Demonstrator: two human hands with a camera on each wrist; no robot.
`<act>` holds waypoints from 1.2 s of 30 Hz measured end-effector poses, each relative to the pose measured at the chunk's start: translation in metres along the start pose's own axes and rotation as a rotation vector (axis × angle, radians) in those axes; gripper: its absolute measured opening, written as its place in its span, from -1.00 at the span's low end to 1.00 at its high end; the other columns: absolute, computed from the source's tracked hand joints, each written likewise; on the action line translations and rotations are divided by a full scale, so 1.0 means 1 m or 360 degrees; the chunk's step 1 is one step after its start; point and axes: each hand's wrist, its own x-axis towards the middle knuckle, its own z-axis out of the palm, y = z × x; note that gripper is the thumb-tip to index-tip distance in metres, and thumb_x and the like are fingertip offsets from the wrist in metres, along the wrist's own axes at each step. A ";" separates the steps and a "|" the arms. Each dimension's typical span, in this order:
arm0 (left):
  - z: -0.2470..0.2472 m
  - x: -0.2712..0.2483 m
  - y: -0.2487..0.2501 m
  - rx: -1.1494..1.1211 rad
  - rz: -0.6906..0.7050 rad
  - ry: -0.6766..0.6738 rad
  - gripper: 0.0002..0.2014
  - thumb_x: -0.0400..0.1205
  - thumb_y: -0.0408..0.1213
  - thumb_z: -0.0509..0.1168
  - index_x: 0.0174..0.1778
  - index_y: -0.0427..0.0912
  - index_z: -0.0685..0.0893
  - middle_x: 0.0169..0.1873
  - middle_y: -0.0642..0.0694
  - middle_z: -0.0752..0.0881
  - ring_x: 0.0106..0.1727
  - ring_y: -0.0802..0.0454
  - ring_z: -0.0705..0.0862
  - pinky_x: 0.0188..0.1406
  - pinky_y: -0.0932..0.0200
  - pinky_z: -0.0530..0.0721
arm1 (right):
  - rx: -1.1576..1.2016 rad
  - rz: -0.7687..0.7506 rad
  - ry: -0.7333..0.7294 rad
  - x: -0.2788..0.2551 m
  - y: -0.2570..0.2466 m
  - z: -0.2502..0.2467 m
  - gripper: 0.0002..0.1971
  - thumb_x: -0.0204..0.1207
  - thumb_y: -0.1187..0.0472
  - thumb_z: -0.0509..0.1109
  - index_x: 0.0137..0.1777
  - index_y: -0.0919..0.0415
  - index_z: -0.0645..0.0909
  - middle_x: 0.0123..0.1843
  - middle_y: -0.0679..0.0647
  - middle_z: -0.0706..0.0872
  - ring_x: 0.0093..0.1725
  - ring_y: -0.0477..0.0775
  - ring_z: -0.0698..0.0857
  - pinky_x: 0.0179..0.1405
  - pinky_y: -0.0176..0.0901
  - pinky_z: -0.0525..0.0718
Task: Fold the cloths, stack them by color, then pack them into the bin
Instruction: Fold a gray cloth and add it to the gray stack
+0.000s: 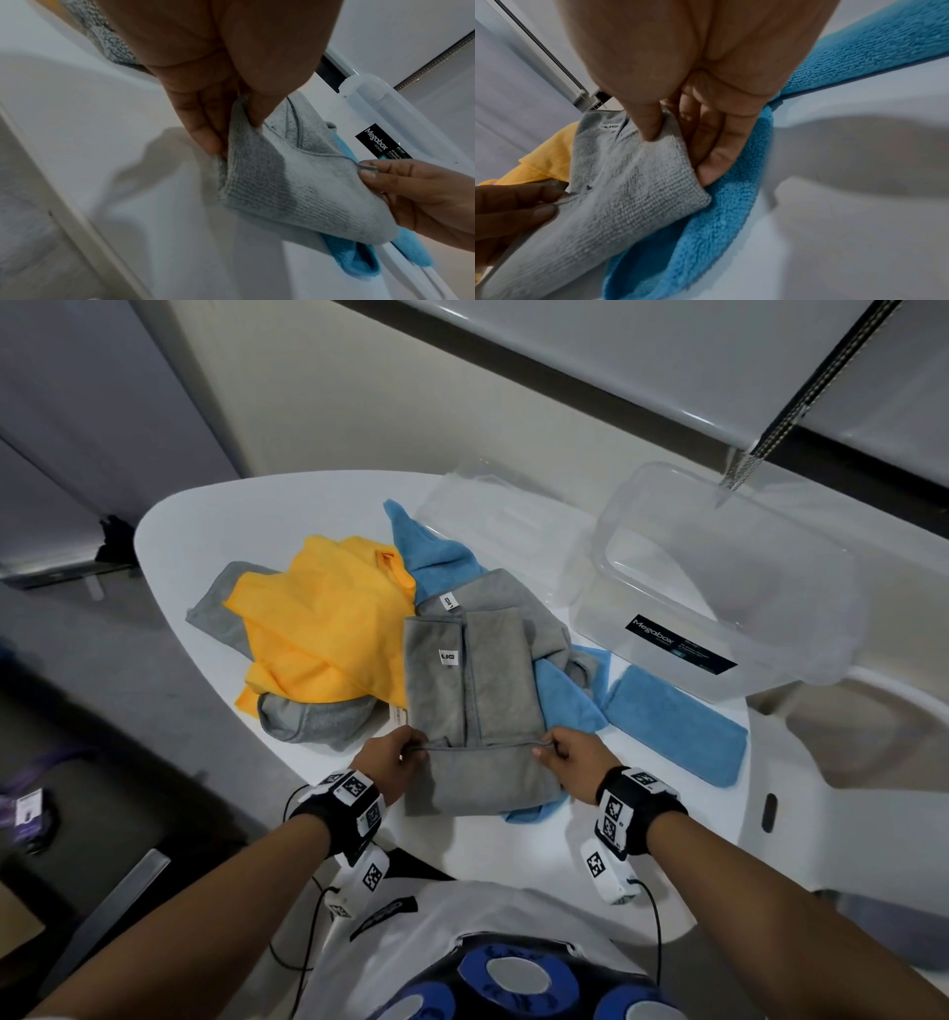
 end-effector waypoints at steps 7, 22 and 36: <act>0.002 0.003 0.002 0.0114 0.0090 0.0033 -0.75 0.69 -0.28 0.23 0.24 -0.14 0.70 0.13 -0.20 0.73 0.20 -0.19 0.64 0.08 0.17 0.49 | -0.0092 0.0056 0.0066 0.002 0.002 0.005 -0.70 0.66 0.04 0.32 -0.30 0.10 0.45 -0.45 -0.05 0.49 -0.43 -0.13 0.47 -0.39 -0.27 0.41; 0.005 0.002 0.000 0.0199 0.0198 0.0216 -0.78 0.66 -0.32 0.28 0.19 -0.23 0.70 0.01 -0.27 0.47 -0.14 -0.25 0.61 0.02 0.00 0.65 | -0.0317 0.0142 0.0217 0.005 -0.001 0.007 -0.52 0.57 -0.23 0.32 -0.44 0.06 0.37 -0.51 -0.02 0.49 -0.48 -0.04 0.51 -0.47 -0.19 0.41; -0.001 -0.008 0.005 0.0487 0.0945 0.0217 -0.87 0.46 -0.35 0.14 -0.19 -0.22 0.58 -0.18 -0.19 0.55 -0.30 -0.18 0.54 -0.34 0.02 0.60 | -0.0188 -0.0241 0.0218 -0.016 -0.011 -0.008 -0.61 0.41 0.08 0.47 -0.44 0.03 0.29 -0.51 -0.14 0.38 -0.50 -0.14 0.38 -0.43 -0.18 0.44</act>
